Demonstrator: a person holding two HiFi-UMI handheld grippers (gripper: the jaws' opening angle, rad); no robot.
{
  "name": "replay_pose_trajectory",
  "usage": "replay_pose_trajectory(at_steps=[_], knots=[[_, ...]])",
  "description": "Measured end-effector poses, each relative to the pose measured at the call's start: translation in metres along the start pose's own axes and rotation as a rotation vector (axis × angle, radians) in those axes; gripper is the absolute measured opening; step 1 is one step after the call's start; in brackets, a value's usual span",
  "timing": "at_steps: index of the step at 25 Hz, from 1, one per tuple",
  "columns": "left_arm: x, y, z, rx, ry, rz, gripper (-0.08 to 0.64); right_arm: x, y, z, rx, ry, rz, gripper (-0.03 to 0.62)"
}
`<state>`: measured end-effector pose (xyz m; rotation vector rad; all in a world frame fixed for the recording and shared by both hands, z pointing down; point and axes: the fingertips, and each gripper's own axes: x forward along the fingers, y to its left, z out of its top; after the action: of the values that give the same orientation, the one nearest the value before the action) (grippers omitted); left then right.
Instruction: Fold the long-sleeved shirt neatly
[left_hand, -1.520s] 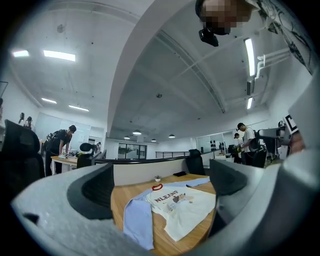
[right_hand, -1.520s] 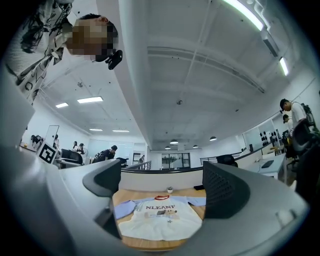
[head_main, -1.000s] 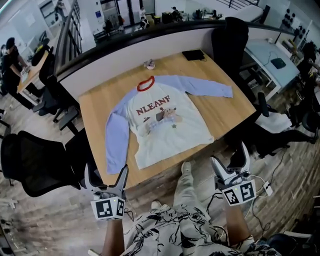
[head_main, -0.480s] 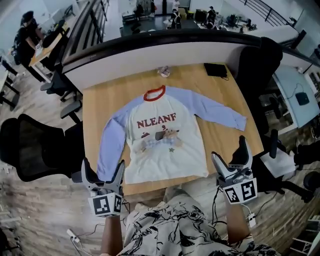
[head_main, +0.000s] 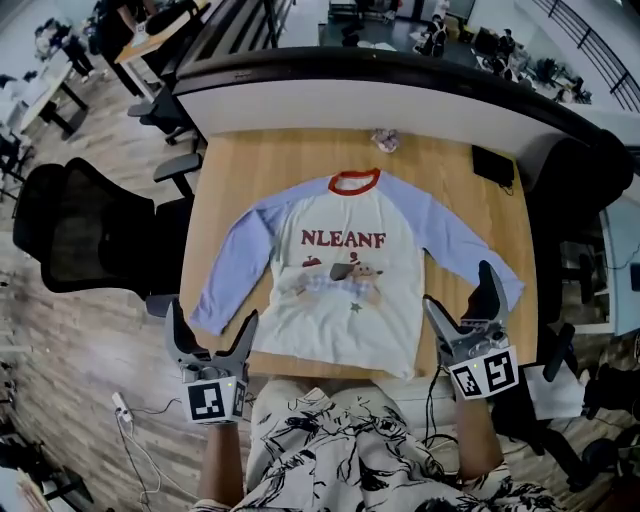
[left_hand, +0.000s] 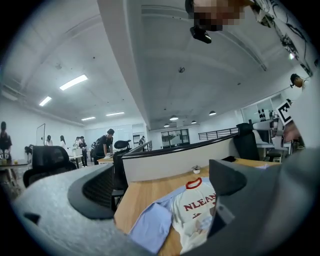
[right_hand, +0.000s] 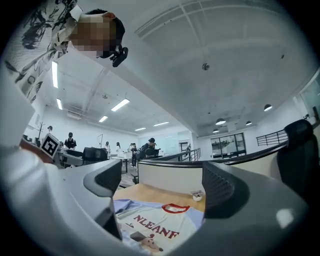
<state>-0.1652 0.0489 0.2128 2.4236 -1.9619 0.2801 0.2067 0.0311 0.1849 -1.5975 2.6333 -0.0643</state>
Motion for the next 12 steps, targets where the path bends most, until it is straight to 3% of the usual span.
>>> replay_pose_trajectory(at_steps=[7, 12], knots=[[0.036, 0.014, -0.009, 0.056, 0.028, -0.014, 0.571, 0.063, 0.002, -0.037, -0.025, 0.073, 0.165, 0.469], [0.086, 0.034, -0.033, 0.131, 0.078, -0.044, 0.571, 0.120, -0.007, -0.074, -0.043, 0.143, 0.203, 0.447]])
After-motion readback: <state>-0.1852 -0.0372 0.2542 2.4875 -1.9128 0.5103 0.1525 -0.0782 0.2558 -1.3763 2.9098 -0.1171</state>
